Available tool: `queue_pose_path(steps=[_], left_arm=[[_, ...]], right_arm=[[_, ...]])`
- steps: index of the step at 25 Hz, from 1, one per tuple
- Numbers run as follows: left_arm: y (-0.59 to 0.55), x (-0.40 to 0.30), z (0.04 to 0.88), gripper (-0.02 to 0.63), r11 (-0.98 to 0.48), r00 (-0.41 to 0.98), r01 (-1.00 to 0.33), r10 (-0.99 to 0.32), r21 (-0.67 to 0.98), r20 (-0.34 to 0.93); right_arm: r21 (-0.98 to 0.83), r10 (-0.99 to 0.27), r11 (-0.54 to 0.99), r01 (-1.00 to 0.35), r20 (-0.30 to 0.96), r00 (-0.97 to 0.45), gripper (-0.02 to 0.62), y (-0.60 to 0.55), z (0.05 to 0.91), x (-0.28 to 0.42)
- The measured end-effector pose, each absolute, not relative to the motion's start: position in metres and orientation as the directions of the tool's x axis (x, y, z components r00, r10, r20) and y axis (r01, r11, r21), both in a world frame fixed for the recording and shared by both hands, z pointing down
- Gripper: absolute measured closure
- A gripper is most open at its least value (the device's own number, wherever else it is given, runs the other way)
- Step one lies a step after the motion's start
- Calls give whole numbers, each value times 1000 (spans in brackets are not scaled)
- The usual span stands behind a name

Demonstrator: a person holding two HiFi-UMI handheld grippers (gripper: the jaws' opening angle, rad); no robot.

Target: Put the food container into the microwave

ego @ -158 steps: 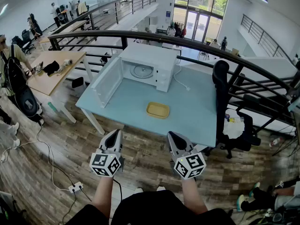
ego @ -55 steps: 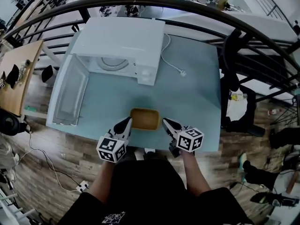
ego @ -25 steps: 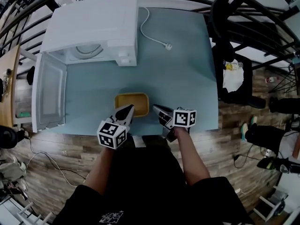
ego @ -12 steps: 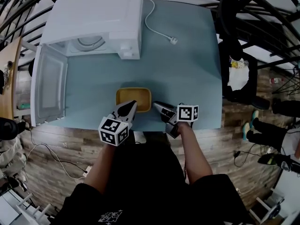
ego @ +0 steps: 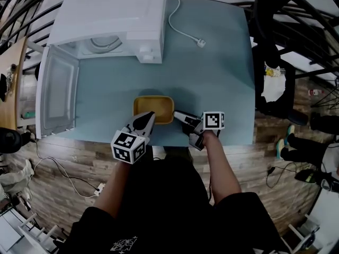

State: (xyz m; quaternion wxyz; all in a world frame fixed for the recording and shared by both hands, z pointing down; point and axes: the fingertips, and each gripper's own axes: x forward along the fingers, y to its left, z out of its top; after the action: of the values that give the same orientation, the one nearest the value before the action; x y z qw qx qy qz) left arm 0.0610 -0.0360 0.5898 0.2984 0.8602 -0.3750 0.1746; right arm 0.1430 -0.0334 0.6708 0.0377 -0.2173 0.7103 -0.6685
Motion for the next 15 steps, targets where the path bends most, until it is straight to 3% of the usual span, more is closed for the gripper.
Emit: queue_pose_path(steps=[12,15], left_arm=[[-40,56,590,598,-531,648,-758,-551,378,526],[-42,55,590,598,-529,646,-760,-553,376,527]], right_arm=[[-985,-350,54,-164,135,-927,525,-41,661,129],[-974,-344,21,-225,205,-917,546,-39,673,135]])
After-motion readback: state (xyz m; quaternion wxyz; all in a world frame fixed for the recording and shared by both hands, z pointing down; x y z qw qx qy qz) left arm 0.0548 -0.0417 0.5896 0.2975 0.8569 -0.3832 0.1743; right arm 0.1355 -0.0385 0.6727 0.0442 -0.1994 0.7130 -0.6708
